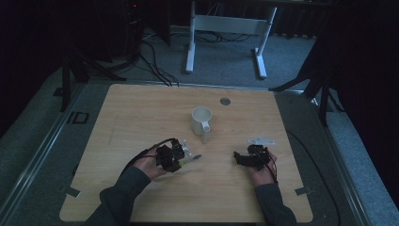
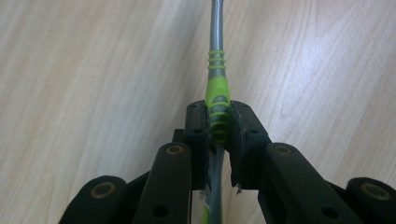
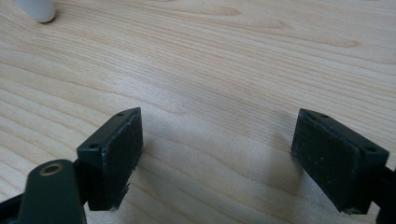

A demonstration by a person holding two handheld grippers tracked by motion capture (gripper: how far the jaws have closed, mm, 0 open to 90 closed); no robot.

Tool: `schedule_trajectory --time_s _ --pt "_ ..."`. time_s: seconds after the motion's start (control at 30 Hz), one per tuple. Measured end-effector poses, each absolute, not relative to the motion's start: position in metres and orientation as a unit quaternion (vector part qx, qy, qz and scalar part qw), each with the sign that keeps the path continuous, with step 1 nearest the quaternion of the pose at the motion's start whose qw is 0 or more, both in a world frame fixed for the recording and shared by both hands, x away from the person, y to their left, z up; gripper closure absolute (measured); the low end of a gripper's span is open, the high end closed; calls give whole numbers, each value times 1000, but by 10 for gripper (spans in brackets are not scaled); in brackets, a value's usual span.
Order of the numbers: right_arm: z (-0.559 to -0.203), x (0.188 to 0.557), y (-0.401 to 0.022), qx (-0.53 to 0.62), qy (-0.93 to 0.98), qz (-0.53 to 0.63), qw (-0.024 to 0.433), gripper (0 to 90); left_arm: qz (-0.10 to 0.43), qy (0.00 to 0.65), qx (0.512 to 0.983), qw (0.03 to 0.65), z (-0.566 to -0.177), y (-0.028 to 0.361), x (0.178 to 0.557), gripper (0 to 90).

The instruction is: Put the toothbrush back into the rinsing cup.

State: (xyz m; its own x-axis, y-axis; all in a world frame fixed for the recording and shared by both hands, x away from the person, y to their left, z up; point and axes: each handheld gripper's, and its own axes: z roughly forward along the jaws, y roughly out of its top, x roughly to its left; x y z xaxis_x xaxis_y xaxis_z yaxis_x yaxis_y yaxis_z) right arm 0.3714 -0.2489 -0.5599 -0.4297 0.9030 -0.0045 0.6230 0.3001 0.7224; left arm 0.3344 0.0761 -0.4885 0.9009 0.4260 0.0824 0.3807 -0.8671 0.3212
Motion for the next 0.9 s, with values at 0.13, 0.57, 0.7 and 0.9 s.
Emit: schedule_trajectory --time_s 0.13,0.57,0.7,0.9 --pt "-560 371 -249 490 778 331 211 163 80 219 957 171 -483 80 336 789" --pt "-560 371 -249 490 778 331 211 163 92 237 946 202 -474 86 337 789" --pt "-560 371 -249 490 778 331 212 163 98 243 941 215 -471 89 337 788" --pt "-560 371 -249 490 778 331 211 163 101 256 933 233 -465 95 339 788"
